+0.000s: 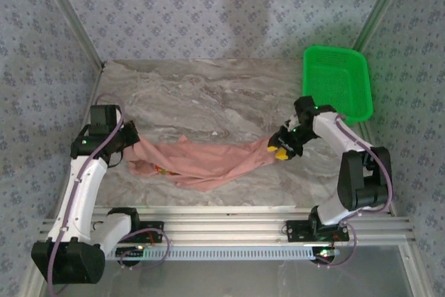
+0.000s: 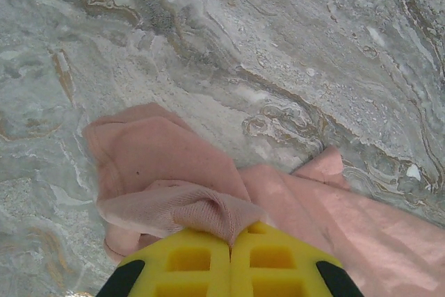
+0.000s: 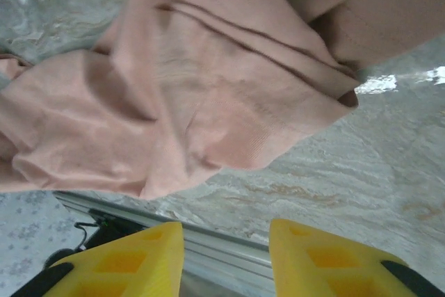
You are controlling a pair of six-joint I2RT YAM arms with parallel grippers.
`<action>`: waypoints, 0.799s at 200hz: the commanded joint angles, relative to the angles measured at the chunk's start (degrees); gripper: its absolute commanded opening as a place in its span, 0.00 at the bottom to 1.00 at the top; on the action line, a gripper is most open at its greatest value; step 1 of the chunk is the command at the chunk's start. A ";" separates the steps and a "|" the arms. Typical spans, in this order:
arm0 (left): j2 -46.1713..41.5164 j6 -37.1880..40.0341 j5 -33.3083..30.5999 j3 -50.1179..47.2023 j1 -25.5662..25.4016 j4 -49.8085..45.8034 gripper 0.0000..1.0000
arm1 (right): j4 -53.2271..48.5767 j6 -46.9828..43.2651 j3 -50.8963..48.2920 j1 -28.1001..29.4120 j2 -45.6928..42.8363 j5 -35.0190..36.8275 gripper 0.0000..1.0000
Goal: Fold and stack the t-shirts
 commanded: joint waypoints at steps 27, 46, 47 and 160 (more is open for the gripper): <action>-0.39 0.24 1.38 2.75 0.09 0.97 0.00 | 14.02 10.17 -1.82 1.00 4.17 -4.09 0.35; -0.85 0.08 1.36 2.69 0.09 0.72 0.00 | 14.31 10.19 -1.77 0.48 5.88 -3.45 0.34; -0.88 0.07 1.37 2.67 0.09 0.71 0.00 | 14.35 10.20 -1.79 0.48 6.02 -3.45 0.34; -2.00 0.58 0.82 2.21 0.09 0.23 0.00 | 18.58 11.87 -1.11 -0.47 11.36 0.02 0.27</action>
